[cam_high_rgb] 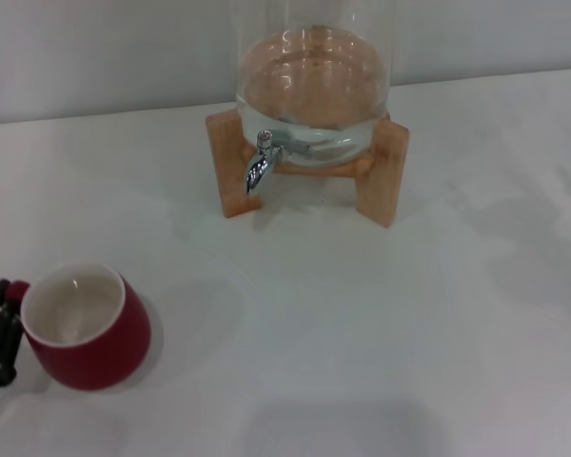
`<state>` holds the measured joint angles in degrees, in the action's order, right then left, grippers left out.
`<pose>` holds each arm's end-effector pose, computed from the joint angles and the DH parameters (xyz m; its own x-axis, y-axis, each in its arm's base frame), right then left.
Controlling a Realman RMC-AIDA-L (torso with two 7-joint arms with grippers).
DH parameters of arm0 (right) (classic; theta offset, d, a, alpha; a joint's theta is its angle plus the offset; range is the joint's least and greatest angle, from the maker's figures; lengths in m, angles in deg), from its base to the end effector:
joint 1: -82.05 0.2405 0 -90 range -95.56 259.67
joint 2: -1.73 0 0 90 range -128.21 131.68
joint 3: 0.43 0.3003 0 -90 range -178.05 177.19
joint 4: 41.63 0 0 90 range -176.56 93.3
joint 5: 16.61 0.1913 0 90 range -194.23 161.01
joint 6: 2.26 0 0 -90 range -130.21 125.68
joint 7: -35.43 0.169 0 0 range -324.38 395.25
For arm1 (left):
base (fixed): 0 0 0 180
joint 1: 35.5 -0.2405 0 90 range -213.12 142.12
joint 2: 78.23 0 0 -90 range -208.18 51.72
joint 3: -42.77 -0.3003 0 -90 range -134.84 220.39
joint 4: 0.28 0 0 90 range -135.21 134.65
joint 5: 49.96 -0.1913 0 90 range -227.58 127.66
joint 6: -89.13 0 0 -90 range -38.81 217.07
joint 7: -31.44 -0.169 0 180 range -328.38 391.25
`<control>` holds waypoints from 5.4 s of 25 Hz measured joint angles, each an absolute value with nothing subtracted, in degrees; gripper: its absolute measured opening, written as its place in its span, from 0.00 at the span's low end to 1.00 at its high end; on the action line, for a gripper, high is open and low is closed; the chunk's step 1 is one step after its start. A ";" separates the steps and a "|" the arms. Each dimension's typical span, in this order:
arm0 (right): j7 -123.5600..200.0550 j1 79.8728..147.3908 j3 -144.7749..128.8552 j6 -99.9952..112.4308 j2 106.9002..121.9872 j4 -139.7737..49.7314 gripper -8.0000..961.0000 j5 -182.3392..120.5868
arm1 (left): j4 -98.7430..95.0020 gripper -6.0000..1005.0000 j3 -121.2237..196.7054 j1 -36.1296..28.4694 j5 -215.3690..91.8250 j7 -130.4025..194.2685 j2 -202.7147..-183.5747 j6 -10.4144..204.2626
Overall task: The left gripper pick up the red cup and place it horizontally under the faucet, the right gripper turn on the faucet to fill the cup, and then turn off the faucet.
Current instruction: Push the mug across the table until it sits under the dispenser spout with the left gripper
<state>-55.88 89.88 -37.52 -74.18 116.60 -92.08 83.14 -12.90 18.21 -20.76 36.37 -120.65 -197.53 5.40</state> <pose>0.3849 0.3054 0.1197 0.4847 -0.1748 -0.8570 -0.8547 -0.3027 -0.4217 -0.3676 0.2696 -0.0405 0.7782 0.0249 0.6276 0.5309 -0.5598 -0.6362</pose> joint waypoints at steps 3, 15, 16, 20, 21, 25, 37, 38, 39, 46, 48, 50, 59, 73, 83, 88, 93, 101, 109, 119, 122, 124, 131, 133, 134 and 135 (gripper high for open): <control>-55.88 89.84 -37.52 -74.32 116.61 -92.07 0.80 83.14 | -13.15 0.13 18.21 -19.77 37.65 -119.76 -197.46 5.93; -55.88 89.79 -37.52 -74.60 116.61 -92.07 0.80 83.14 | -13.37 0.13 18.16 -18.70 40.77 -119.60 -197.35 7.23; -55.88 89.79 -37.52 -74.60 116.61 -92.07 0.80 83.14 | -13.38 0.13 18.16 -18.67 40.78 -119.60 -197.35 7.25; -55.88 89.84 -37.52 -74.60 116.60 -92.07 0.80 83.14 | -13.22 0.13 18.16 -18.37 40.87 -119.17 -197.36 7.44; -55.88 89.84 -37.52 -74.62 116.61 -92.07 0.80 83.14 | -13.25 0.13 18.15 -18.24 40.88 -118.46 -197.33 7.63; -55.88 89.87 -37.52 -74.71 116.61 -92.07 0.80 83.14 | -13.45 0.13 18.04 -17.46 40.89 -115.19 -197.28 8.84; -55.88 89.82 -37.52 -75.37 116.60 -92.04 0.80 83.14 | -14.62 0.13 17.74 -12.82 39.89 -110.64 -197.20 13.34; -55.88 89.81 -37.52 -75.38 116.60 -92.01 0.80 83.14 | -14.62 0.13 17.71 -12.36 39.75 -110.52 -197.21 13.81; -55.88 89.80 -37.52 -75.39 116.60 -92.00 0.80 83.14 | -14.62 0.13 17.70 -11.95 39.65 -110.27 -197.21 14.35; -55.88 89.82 -37.52 -75.58 116.60 -91.50 0.80 83.14 | -14.11 0.13 17.65 -9.38 36.99 -109.72 -197.45 16.59; -55.94 89.95 -37.52 -75.63 116.60 -91.19 0.80 83.14 | -13.43 0.13 17.64 -8.72 36.54 -109.63 -197.53 17.50; -56.21 90.05 -37.52 -75.67 116.60 -90.91 0.80 83.14 | -12.72 0.13 17.63 -8.00 36.04 -109.48 -197.53 18.29; -56.50 90.76 -37.64 -75.79 116.60 -90.49 0.80 83.13 | -9.47 0.13 17.54 -3.82 33.30 -109.26 -197.58 22.04; -56.59 91.02 -37.61 -75.81 116.60 -90.49 0.80 83.06 | -8.01 0.13 16.83 1.77 27.72 -106.98 -197.59 27.55; -56.58 91.11 -37.69 -75.65 116.60 -90.49 0.80 83.10 | -7.47 0.13 16.85 3.80 23.60 -105.06 -197.66 29.56; -56.58 91.11 -37.69 -75.73 116.60 -90.31 0.80 83.13 | -7.40 0.13 16.43 4.97 23.13 -104.33 -197.68 29.66; -56.58 91.11 -37.61 -75.81 116.60 -89.93 0.80 83.15 | -7.39 0.13 16.12 5.76 22.55 -103.31 -197.68 29.72; -56.63 91.41 -37.60 -75.75 116.60 -89.84 0.80 83.15 | -7.46 0.13 14.67 7.74 19.52 -99.18 -197.67 32.15; -56.65 91.46 -37.60 -75.73 116.60 -89.79 0.80 83.15 | -8.17 0.13 11.77 8.59 19.58 -97.25 -197.65 32.70; -56.67 91.50 -37.52 -75.53 116.61 -89.79 0.80 83.15 | -9.58 0.13 11.75 8.83 20.03 -97.32 -197.68 32.72; -56.90 91.55 -37.52 -75.48 116.61 -89.72 0.80 83.14 | -9.65 0.13 11.79 9.00 20.05 -97.53 -197.68 32.72; -57.13 91.55 -37.51 -75.47 116.60 -89.46 0.80 83.14 | -9.66 0.13 11.90 9.20 20.09 -97.56 -197.68 32.92; -57.39 91.70 -37.52 -75.47 116.60 -88.75 0.80 83.15 | -9.68 0.13 12.04 9.86 20.28 -97.76 -197.67 34.03; -57.43 91.72 -37.52 -75.47 116.60 -88.62 0.80 83.15 | -9.68 0.13 12.12 10.13 20.32 -97.92 -197.67 34.09; -57.44 91.73 -37.52 -75.47 116.61 -88.55 0.80 83.15 | -9.68 0.13 12.16 10.25 20.32 -98.03 -197.67 34.10; -57.45 91.75 -37.52 -75.47 116.61 -88.50 0.80 83.15 | -9.68 0.13 12.16 10.40 20.38 -98.16 -197.67 34.11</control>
